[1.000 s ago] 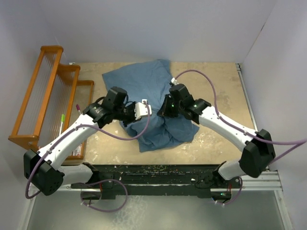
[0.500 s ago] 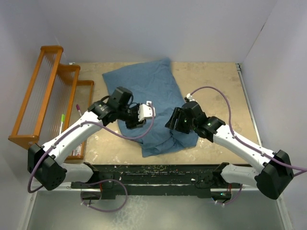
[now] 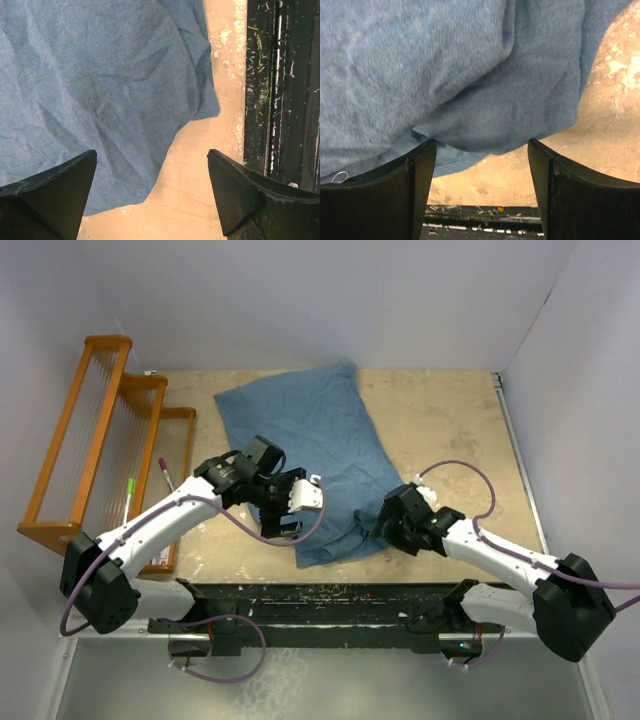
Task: Remove the pillowcase from the pillow
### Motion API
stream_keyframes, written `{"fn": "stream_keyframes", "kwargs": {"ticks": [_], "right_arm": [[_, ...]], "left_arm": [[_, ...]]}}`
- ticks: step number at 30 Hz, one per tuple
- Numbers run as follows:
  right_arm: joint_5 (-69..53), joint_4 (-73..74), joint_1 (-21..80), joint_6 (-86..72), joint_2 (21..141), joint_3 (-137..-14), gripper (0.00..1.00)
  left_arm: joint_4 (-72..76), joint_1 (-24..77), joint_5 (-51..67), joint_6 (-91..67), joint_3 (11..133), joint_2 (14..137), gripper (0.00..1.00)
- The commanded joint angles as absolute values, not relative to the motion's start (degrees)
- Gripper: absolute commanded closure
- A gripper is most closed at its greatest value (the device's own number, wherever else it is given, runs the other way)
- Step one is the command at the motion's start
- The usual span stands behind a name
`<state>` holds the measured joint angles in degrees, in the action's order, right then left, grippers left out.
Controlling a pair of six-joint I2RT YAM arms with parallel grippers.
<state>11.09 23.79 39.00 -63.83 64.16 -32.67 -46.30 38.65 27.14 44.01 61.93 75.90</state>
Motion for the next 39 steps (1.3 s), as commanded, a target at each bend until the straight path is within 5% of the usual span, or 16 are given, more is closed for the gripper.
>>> {"fn": "stream_keyframes", "kwargs": {"ticks": [1, 4, 7, 9, 21, 39], "right_arm": [[13.1, 14.7, 37.2, -64.0, 66.3, -31.8, 0.28], [9.8, 7.1, 35.7, -60.6, 69.7, -31.5, 0.46], [7.9, 6.0, 35.5, -56.6, 70.2, -35.3, 0.86], [7.9, 8.8, 35.4, -53.7, 68.2, -41.1, 1.00], [4.1, 21.4, 35.5, -43.2, 70.1, -74.0, 1.00], [-1.1, 16.1, 38.6, -46.9, 81.1, -85.8, 1.00]], "left_arm": [[-48.8, 38.3, 30.0, 46.6, 62.2, 72.8, 0.04], [-50.9, 37.8, 30.9, 46.3, 64.1, 73.7, 0.01], [-51.4, 37.5, 31.5, 45.7, 65.3, 73.8, 0.00], [-50.9, 37.3, 32.2, 45.5, 65.0, 73.1, 0.01], [-42.5, 37.6, 31.8, 44.8, 61.8, 70.5, 0.01], [-34.7, 39.3, 27.2, 21.6, 63.2, 73.7, 0.00]]}}
